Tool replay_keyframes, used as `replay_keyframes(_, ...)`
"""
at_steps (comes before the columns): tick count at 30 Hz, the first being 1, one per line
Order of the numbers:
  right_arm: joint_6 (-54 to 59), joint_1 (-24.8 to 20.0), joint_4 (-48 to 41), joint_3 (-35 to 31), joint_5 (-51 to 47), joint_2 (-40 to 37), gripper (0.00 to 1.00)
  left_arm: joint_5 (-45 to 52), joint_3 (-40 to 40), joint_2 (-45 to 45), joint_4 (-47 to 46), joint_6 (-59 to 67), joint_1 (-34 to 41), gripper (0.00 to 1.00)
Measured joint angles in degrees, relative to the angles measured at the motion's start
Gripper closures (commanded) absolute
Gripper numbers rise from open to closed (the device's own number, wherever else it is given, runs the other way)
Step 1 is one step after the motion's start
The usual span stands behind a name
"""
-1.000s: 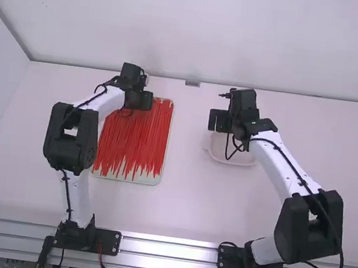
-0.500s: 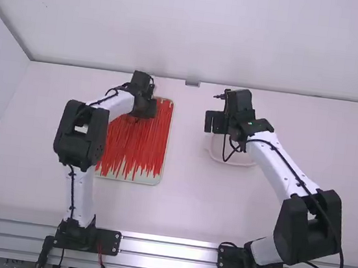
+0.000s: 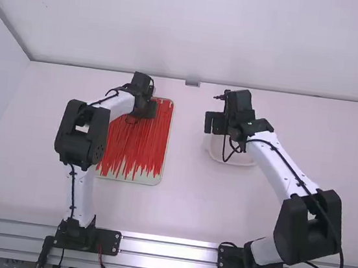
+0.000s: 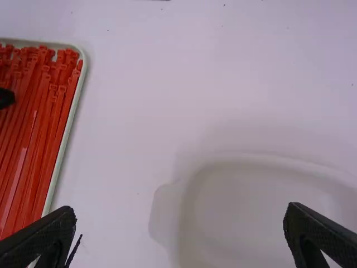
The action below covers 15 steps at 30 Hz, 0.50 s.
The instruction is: Fasten the cable tie
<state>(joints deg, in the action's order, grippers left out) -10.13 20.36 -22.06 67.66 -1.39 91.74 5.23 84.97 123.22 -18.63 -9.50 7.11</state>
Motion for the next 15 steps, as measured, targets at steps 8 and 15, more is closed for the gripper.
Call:
replay_keyframes(8, -0.1, 0.0, -0.7, 0.0, 0.0, 0.0, 0.00, -1.6, 0.0, 0.0, 0.5, 0.0, 0.0, 0.80)
replay_keyframes(15, 0.0, 0.0, -0.9, 0.0, 0.0, 0.0, 0.00, -2.5, 0.0, 0.0, 0.9, 0.0, 0.0, 0.80)
